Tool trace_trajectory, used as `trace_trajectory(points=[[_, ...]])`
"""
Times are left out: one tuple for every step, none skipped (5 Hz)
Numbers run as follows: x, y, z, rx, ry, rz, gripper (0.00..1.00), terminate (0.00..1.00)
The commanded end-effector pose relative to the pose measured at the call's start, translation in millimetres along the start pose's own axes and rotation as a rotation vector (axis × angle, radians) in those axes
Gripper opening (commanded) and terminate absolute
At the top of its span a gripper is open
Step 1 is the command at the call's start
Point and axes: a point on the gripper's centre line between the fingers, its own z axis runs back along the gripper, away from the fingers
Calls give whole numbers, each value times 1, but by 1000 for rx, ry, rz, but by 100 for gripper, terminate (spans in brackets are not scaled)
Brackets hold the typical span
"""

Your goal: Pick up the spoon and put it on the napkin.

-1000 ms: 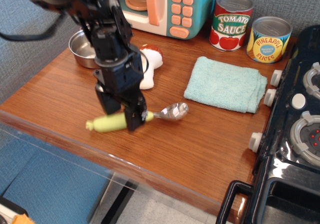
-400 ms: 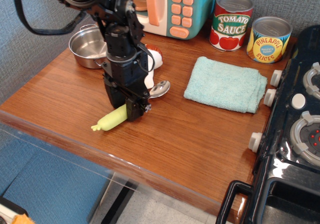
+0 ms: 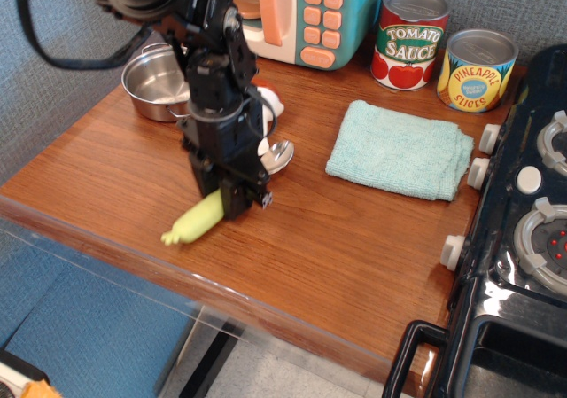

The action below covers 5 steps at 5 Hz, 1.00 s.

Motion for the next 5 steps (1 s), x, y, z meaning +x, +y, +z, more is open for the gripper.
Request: trace_trajectory(points=[[33, -27, 49, -166, -102, 250, 0, 0], [76, -50, 48, -163, -136, 285, 0, 0], [107, -71, 42, -138, -186, 289, 0, 0], [131, -86, 32, -93, -214, 273, 0, 0], [149, -86, 31, -55, -233, 273, 0, 0]])
